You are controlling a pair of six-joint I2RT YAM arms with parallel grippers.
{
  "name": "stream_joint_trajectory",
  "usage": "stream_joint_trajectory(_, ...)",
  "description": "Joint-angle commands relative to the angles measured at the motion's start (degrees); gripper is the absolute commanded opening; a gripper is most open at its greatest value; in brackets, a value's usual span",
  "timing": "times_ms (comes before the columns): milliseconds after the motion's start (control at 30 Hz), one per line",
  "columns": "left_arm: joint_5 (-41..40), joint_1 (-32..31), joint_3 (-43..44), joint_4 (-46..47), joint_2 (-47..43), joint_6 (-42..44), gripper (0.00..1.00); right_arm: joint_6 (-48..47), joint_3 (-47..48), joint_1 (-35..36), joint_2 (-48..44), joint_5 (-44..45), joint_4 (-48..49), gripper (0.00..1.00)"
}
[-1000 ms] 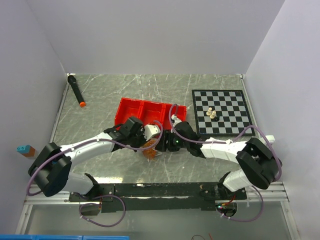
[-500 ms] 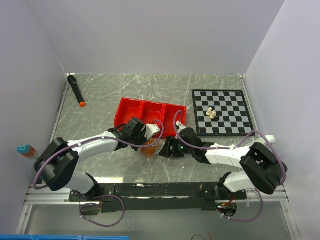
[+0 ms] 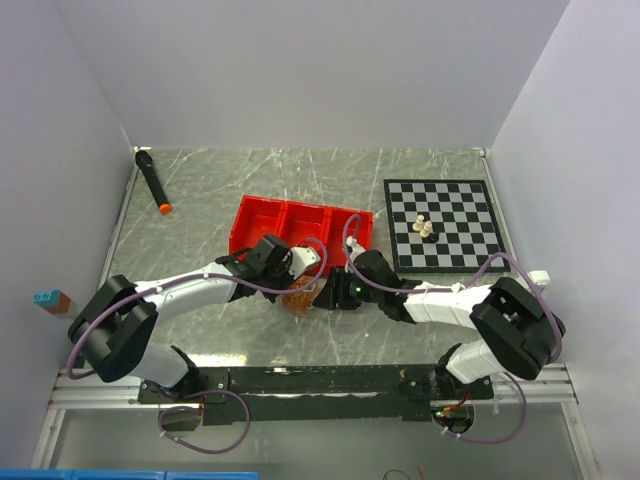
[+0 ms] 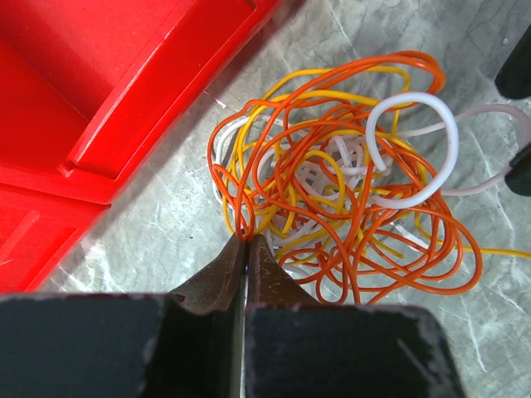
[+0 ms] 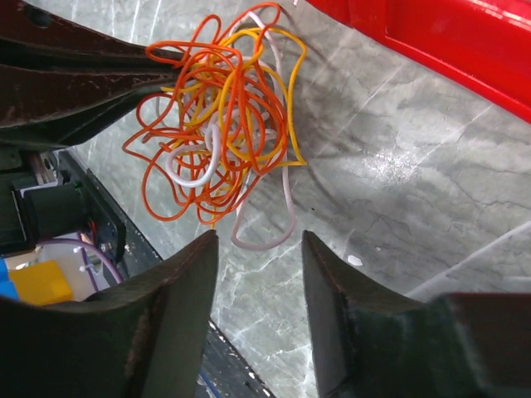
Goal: Untangle the cables
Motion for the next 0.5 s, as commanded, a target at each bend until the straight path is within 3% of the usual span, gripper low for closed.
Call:
stream_joint_trajectory(0, 0.4, -0.1, 1.7, -1.0, -1.1, -1.4, 0.01, 0.7, 1.4, 0.2, 1.8, -1.2, 3.8, 0.47)
stream_joint_trajectory(300, 1.2, -0.1, 1.8, -1.7, -1.7, -1.5, 0.01, 1.4, 3.0, 0.4, 4.7, -1.0, 5.3, 0.32)
stream_joint_trajectory(467, 2.1, 0.0, 3.8, -4.6, -2.7, -1.6, 0.01, 1.6, 2.4, 0.4, 4.3, 0.3, 4.5, 0.00)
